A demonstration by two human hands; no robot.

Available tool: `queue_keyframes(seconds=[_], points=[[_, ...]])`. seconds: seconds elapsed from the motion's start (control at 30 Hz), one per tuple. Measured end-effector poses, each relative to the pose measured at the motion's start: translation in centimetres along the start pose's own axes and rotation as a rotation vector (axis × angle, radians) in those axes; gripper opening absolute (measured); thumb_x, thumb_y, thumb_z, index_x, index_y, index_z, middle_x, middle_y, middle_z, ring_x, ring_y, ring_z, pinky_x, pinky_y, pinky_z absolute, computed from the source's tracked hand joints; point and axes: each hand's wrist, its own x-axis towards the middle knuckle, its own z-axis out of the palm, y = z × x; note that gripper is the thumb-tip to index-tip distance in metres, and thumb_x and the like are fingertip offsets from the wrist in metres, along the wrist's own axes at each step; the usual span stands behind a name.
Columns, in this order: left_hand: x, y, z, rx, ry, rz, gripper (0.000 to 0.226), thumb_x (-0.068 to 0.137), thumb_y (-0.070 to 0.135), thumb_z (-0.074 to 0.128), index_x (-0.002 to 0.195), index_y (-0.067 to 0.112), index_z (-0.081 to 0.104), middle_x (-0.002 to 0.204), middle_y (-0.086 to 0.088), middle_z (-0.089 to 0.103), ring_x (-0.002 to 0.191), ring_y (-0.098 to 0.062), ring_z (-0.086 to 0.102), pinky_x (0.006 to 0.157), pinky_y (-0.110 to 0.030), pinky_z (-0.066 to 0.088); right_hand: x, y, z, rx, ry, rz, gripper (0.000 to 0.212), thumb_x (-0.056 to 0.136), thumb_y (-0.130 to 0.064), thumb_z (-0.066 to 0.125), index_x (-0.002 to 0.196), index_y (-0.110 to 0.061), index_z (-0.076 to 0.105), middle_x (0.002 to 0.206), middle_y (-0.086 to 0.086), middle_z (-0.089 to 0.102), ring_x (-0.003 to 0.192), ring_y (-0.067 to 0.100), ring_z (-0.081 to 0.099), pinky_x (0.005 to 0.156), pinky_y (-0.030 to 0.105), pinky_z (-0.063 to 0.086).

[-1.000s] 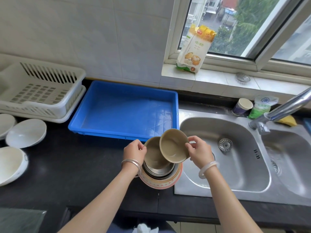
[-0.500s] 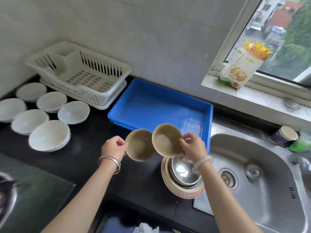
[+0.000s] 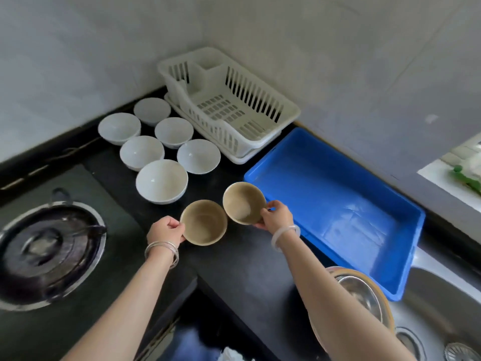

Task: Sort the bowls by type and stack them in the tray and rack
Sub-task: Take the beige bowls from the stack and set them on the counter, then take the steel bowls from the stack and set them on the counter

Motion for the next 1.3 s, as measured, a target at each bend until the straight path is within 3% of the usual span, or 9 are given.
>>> queue_keyframes(seconds=[0.2, 0.37, 0.5, 0.73, 0.83, 0.97, 1.1, 1.23, 1.3], points=[[2.3, -0.4, -0.1, -0.073, 0.081, -0.067, 0.021, 0.080, 0.000, 0.061, 0.062, 0.008, 0.056, 0.071, -0.012, 0.061, 0.062, -0.023, 0.062, 0.073, -0.032, 0.056, 2.9, -2.1, 4.1, -0.010, -0.012, 0.076, 0.017, 0.092, -0.009, 0.049, 0.107, -0.016, 0.051, 0.098, 0.007, 0.059, 0.052, 0.018, 0.065, 0.058, 0.027, 0.058], [3.5, -0.7, 0.0, -0.096, 0.113, -0.112, 0.020, 0.080, 0.001, 0.062, 0.062, 0.009, 0.056, 0.062, -0.005, 0.058, 0.055, -0.015, 0.059, 0.071, -0.032, 0.056, 4.3, -2.7, 6.2, -0.013, -0.050, 0.122, 0.031, 0.093, -0.007, 0.050, 0.123, -0.011, 0.050, 0.086, 0.002, 0.056, 0.067, 0.021, 0.067, 0.080, 0.039, 0.059], [3.8, -1.1, 0.0, -0.101, 0.127, -0.133, 0.021, 0.081, 0.002, 0.061, 0.062, 0.011, 0.055, 0.064, -0.006, 0.060, 0.057, -0.016, 0.060, 0.070, -0.033, 0.056, 4.8, -2.9, 7.2, 0.029, -0.028, 0.146, 0.030, 0.093, -0.006, 0.049, 0.122, -0.011, 0.051, 0.087, 0.003, 0.057, 0.069, 0.019, 0.064, 0.083, 0.039, 0.058], [4.0, -1.0, 0.2, -0.129, 0.128, -0.140, 0.018, 0.083, 0.002, 0.059, 0.068, 0.012, 0.055, 0.081, -0.012, 0.060, 0.072, -0.026, 0.059, 0.067, -0.034, 0.056, 5.0, -3.1, 8.0, 0.087, -0.029, 0.154, 0.027, 0.093, -0.007, 0.050, 0.119, -0.013, 0.051, 0.102, 0.009, 0.064, 0.092, 0.026, 0.068, 0.088, 0.039, 0.056], [4.1, -0.9, 0.3, -0.127, 0.129, -0.125, 0.010, 0.083, 0.002, 0.059, 0.078, 0.011, 0.057, 0.084, -0.009, 0.060, 0.073, -0.026, 0.058, 0.065, -0.033, 0.055, 5.1, -3.1, 8.0, 0.123, -0.036, 0.177, 0.026, 0.093, -0.007, 0.049, 0.119, -0.014, 0.051, 0.091, 0.004, 0.061, 0.087, 0.024, 0.067, 0.087, 0.039, 0.056], [4.1, -0.9, 0.4, -0.120, 0.129, -0.111, 0.008, 0.083, 0.003, 0.059, 0.086, 0.011, 0.060, 0.083, -0.006, 0.061, 0.066, -0.023, 0.058, 0.064, -0.032, 0.055, 5.0, -3.1, 7.9, 0.145, -0.060, 0.197, 0.028, 0.094, -0.010, 0.049, 0.122, -0.015, 0.050, 0.103, 0.008, 0.060, 0.087, 0.022, 0.065, 0.079, 0.034, 0.058], [4.0, -1.0, 0.3, -0.142, 0.118, -0.105, 0.013, 0.083, 0.004, 0.057, 0.091, 0.012, 0.064, 0.087, -0.008, 0.063, 0.072, -0.025, 0.059, 0.072, -0.036, 0.056, 4.7, -3.2, 7.7, 0.159, -0.125, 0.213, 0.034, 0.096, -0.015, 0.047, 0.130, -0.015, 0.046, 0.095, 0.005, 0.059, 0.087, 0.023, 0.067, 0.083, 0.036, 0.057], [3.4, -0.8, -0.1, -0.081, 0.059, -0.074, 0.024, 0.085, 0.008, 0.054, 0.107, 0.007, 0.066, 0.092, -0.008, 0.064, 0.082, -0.028, 0.061, 0.087, -0.042, 0.054, 3.7, -3.2, 6.5, 0.187, -0.156, 0.204, 0.039, 0.096, -0.016, 0.048, 0.135, -0.017, 0.043, 0.115, 0.008, 0.059, 0.081, 0.019, 0.067, 0.070, 0.029, 0.056], [2.8, -0.6, -0.5, 0.027, 0.046, -0.018, 0.031, 0.087, 0.014, 0.054, 0.116, 0.007, 0.063, 0.108, -0.012, 0.067, 0.098, -0.031, 0.063, 0.096, -0.043, 0.049, 2.9, -3.0, 5.2, 0.184, -0.165, 0.170, 0.038, 0.096, -0.016, 0.047, 0.134, -0.017, 0.045, 0.123, 0.007, 0.059, 0.080, 0.017, 0.067, 0.063, 0.025, 0.054]])
